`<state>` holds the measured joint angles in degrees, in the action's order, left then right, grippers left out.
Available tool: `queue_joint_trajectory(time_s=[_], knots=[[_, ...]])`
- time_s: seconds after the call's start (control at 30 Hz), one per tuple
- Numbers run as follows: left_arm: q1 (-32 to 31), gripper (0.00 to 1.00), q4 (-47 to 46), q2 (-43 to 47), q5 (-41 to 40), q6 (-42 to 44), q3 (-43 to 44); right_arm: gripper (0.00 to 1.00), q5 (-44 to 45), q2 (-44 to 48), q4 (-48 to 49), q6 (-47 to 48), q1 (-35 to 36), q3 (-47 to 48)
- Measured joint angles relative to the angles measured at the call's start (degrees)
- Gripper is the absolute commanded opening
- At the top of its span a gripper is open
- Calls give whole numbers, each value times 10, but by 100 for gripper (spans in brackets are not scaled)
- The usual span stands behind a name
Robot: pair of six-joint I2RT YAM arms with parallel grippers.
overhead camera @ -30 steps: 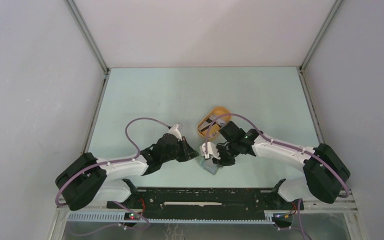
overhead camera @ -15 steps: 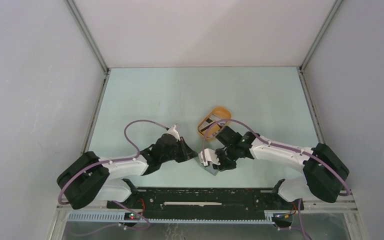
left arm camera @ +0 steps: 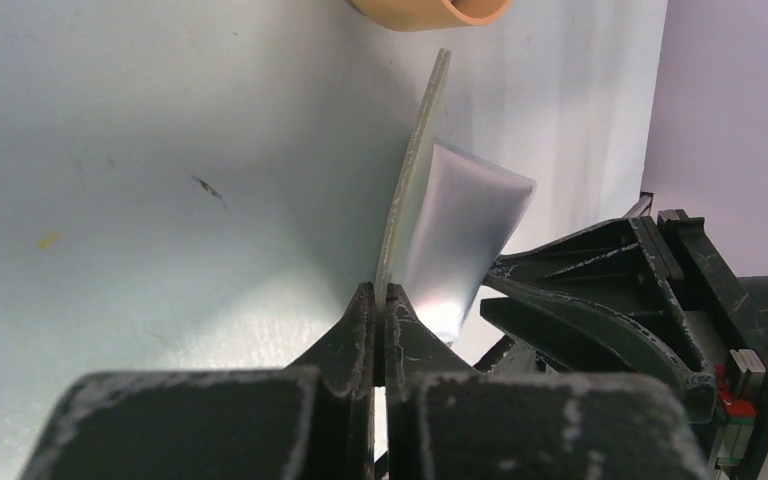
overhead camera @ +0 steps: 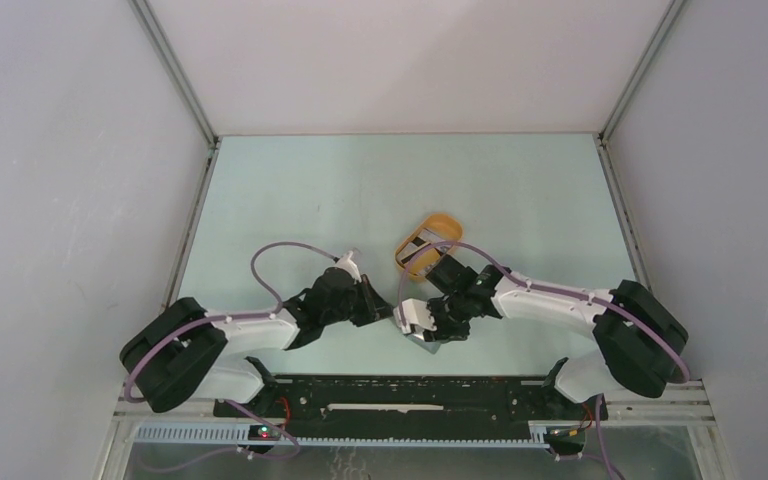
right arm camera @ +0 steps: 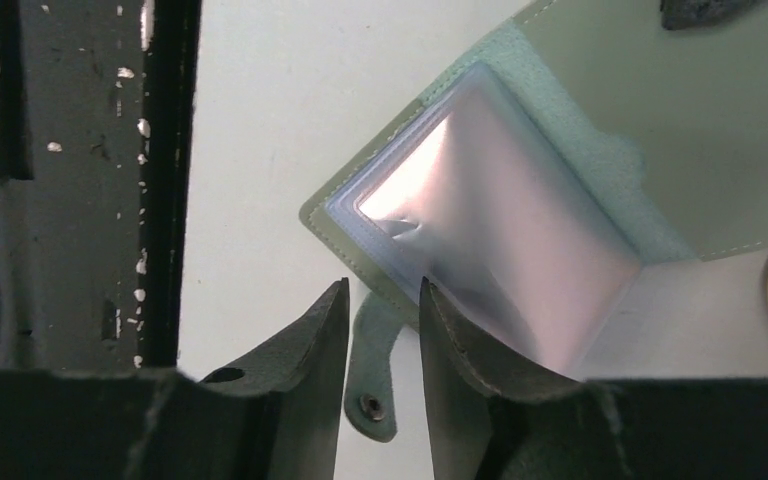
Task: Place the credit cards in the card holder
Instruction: Open the card holder at the center of the board.
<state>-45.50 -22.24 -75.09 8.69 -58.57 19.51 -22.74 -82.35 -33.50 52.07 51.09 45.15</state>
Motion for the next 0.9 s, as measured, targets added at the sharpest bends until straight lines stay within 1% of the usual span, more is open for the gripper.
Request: queue_joint_trajectory(time_s=[0.23,0.53,0.63,0.73,0.9], knots=[[3,0,-12,-11,10,-5,-1,45,26,-3,30,-24,5,0],[7,0,-29,-33,29,-11,-7,46,47,-10,63,-74,3,30],[9,2,-33,-37,37,-14,-7,45,50,-24,71,-90,0,50],[11,14,-36,-39,42,-16,-8,42,55,-48,75,-107,-1,70],[17,41,-63,-39,53,-30,-26,36,66,-98,71,-135,-4,109]])
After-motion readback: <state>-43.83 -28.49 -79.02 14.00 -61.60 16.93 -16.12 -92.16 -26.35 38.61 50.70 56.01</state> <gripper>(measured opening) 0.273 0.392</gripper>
